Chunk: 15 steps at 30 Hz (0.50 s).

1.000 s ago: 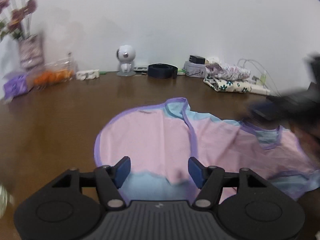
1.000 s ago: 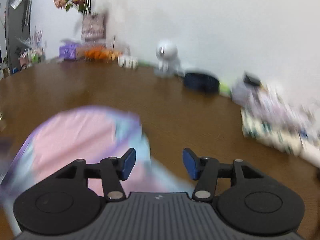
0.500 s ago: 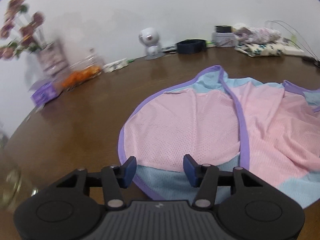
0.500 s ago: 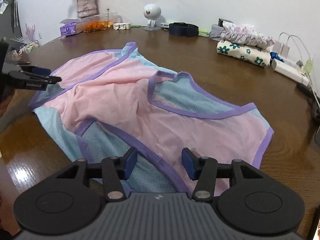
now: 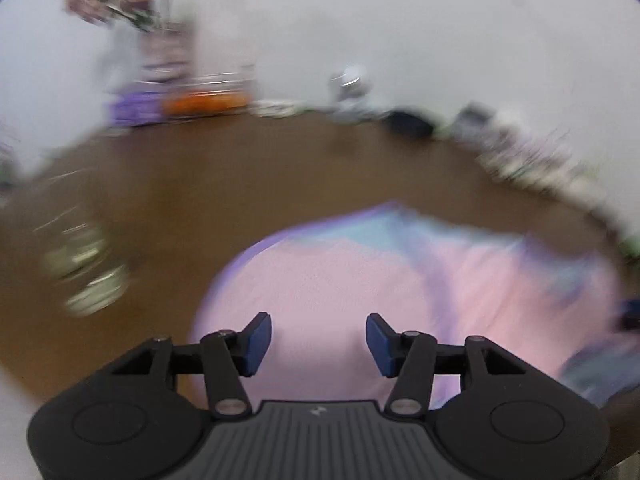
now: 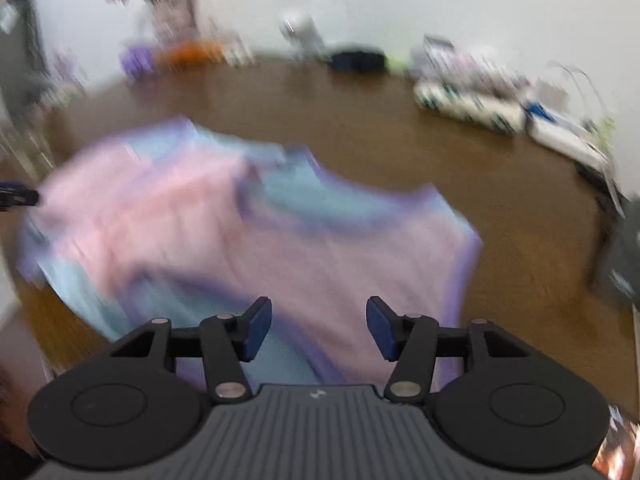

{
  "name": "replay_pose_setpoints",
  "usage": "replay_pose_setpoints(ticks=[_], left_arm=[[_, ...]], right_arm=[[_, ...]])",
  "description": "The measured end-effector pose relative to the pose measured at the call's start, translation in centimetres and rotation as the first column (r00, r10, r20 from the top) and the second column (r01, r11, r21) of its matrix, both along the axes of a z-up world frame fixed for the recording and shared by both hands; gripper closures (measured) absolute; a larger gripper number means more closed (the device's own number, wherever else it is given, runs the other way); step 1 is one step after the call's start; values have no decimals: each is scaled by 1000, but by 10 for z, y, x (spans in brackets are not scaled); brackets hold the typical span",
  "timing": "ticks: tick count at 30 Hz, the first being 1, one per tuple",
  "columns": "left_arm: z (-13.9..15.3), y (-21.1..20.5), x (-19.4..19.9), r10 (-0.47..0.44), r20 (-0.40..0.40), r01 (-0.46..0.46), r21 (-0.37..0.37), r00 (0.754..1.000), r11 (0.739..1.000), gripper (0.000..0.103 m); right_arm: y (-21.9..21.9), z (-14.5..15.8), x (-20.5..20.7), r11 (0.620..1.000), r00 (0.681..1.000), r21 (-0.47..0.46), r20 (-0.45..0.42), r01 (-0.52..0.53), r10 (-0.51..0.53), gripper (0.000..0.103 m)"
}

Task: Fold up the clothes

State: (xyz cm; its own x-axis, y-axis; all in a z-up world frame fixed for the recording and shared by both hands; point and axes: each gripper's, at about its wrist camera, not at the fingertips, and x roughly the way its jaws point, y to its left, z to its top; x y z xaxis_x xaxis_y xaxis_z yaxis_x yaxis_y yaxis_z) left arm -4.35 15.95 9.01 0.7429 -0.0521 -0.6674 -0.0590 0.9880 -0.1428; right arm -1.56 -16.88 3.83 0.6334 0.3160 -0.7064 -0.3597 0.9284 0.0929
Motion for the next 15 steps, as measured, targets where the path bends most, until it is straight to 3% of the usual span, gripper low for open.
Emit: replay_pose_setpoints(ticks=[3,4,5,9,12,14,15], left_arm=[[-4,-16,60,-95,-26,90,-136,995,987,55],[-8,-24,78,-138,-40,131,-149,990,980,57],[-13,-31,97,-161,-57,151,-157,985,976,66],[-34,-45,146,-176,-156,143,-205,972,968,69],[-46,-50,158,-137,-151,113,-157,979,981,74],[-54,-47,168,-115,-145,91,-164,983,982,85],[-56,-44,170,-110,-134,88,-161,985,983,89]], right_arm=[[13,14,31,990,999,136,35,-44,40,49],[21,14,45,986,998,160,29,-54,50,49],[32,9,61,984,998,167,7,-59,59,51],[54,-9,102,983,996,181,-80,-13,27,55],[49,-21,108,970,994,242,-111,17,10,75],[44,-28,111,961,993,276,-120,28,6,87],[43,-30,110,961,994,276,-110,27,4,98]])
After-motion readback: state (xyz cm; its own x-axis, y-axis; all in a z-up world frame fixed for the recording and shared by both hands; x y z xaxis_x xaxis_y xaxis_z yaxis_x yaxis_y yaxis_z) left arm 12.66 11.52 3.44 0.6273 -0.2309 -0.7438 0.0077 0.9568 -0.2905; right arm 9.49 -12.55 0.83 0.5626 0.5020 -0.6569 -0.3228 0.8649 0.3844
